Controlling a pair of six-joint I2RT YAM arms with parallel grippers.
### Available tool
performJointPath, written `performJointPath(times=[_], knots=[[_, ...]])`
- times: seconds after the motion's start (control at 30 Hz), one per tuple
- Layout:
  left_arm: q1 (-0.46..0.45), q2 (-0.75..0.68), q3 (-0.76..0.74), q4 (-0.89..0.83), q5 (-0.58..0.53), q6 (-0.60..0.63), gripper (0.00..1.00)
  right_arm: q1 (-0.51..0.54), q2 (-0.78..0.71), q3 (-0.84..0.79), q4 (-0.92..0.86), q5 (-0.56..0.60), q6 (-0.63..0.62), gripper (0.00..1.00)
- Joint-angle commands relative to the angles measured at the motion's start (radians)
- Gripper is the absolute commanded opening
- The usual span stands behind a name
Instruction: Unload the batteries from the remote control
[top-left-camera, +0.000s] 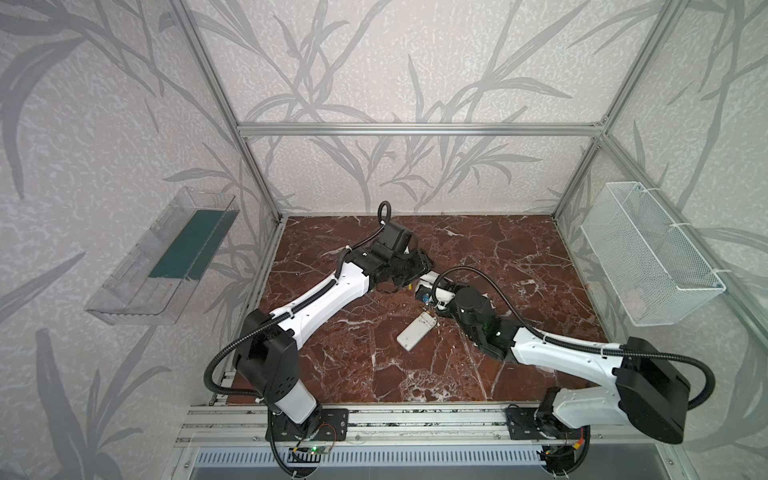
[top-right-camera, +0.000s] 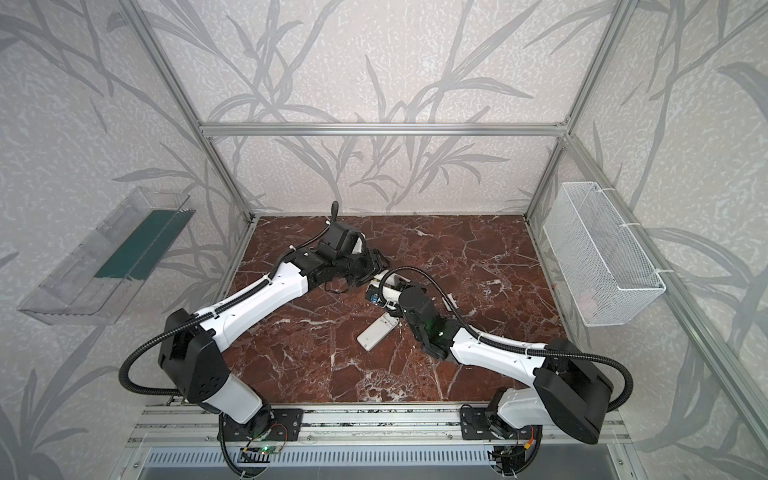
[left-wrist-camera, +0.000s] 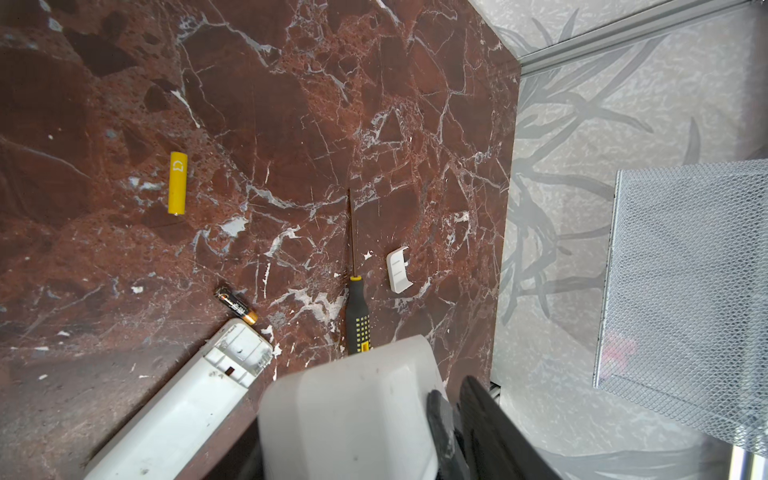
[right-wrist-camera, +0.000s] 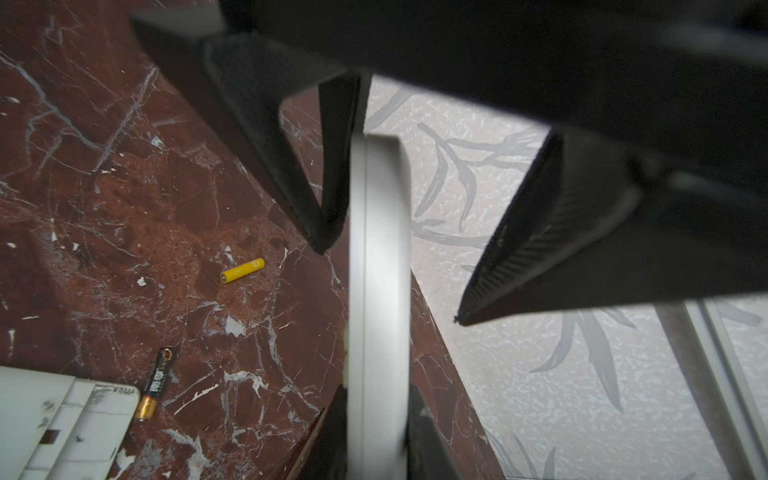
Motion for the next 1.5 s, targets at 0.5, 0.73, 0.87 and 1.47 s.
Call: performJointPath(times=[0.5, 0.73, 0.87, 1.47], knots=[[-0.002, 0.015, -0.101, 0.188, 0.016, -0.146, 0.01, 0.071, 0.086, 0.015, 0.266, 0.177, -0.103, 0.05], [-0.001, -0.007, -0.135, 0.222, -0.014, -0.155, 0.0, 0.084, 0.1, 0.006, 0.338, 0.203, -0.11, 0.16], [0.007, -0.015, -0.156, 0.251, -0.015, -0.154, 0.0, 0.084, 0.054, 0.015, 0.233, 0.169, -0.043, 0.3], [0.096, -0.069, -0.376, 0.733, 0.157, 0.024, 0.0, -0.26, -0.292, 0.247, -0.791, -0.535, 0.816, 0.69]])
